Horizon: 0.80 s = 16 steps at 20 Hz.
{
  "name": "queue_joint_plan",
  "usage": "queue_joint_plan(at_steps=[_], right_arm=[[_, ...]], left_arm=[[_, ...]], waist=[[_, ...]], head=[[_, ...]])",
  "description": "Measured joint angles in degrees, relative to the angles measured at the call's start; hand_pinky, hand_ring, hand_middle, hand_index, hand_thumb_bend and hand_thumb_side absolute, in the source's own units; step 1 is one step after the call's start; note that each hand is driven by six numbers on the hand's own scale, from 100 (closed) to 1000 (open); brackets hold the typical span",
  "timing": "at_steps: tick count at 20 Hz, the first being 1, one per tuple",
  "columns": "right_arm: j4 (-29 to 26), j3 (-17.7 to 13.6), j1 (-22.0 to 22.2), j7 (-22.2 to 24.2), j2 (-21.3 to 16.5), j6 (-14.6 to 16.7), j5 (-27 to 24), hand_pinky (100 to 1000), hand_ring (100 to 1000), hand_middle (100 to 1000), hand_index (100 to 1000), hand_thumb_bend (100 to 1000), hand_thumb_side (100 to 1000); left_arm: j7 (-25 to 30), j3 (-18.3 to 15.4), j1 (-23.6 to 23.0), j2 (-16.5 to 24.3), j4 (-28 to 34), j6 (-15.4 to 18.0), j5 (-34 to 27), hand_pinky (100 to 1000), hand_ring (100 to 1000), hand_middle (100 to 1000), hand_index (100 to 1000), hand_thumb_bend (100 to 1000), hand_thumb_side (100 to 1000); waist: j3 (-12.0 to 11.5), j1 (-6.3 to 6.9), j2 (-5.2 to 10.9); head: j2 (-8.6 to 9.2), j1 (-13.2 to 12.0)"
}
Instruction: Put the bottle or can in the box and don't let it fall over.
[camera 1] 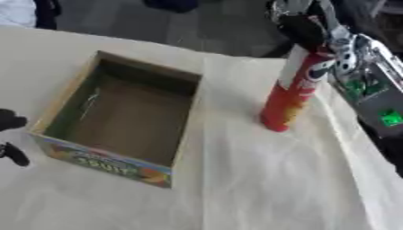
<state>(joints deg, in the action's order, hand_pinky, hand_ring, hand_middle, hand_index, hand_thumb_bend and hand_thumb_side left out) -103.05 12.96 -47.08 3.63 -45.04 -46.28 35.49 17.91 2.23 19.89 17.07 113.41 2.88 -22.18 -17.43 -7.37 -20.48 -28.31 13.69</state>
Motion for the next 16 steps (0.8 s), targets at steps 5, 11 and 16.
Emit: queue_joint_plan(at_steps=[5,11,16], right_arm=[[0.3,-0.5,0.7,-0.2,-0.6,-0.1,-0.3,751,951,968,934,100,893],[-0.7,-1.9,0.7,-3.0,-1.3,0.5,-2.8,707,949,976,940,100,846],[-0.9,-2.7,0.8,-6.2,-1.7,0.6,-6.2,687,948,980,943,100,856]], left_arm=[[0.0,0.0,0.0,0.0,0.0,0.0,0.0,506,801,721,836,100,674],[0.1,0.0,0.0,0.0,0.0,-0.1,0.2,507,802,722,837,100,677],[0.3,0.0,0.0,0.0,0.0,-0.2,0.4,507,802,722,837,100,678]], waist=[[0.1,-0.01,-0.05],[0.1,-0.22,-0.40],[0.0,-0.29,-0.42]], head=[[0.22,-0.1],[0.22,-0.2],[0.22,-0.2]])
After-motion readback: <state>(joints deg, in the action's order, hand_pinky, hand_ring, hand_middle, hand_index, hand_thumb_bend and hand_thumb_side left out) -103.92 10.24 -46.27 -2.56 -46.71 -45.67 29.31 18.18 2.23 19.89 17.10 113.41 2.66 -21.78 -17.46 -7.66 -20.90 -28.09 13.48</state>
